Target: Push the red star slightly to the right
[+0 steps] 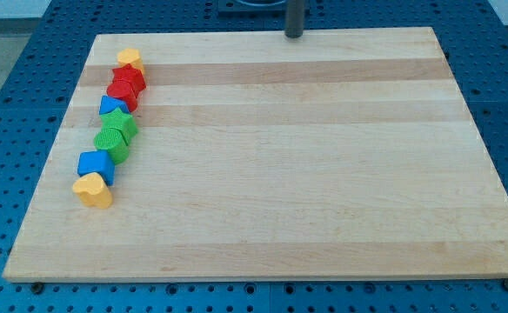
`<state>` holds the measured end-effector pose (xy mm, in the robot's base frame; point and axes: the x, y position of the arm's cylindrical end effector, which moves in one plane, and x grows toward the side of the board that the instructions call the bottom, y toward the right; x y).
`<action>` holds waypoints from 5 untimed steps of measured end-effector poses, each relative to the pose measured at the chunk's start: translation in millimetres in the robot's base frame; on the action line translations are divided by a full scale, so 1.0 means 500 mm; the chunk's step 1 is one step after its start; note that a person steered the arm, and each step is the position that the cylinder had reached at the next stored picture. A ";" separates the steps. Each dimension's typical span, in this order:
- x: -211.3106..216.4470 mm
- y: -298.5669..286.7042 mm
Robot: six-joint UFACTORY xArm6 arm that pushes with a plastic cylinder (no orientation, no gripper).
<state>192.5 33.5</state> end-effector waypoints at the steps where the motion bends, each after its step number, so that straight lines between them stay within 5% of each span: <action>1: 0.019 -0.189; 4: -0.002 -0.614; 5: 0.018 -0.677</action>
<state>201.6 -305.0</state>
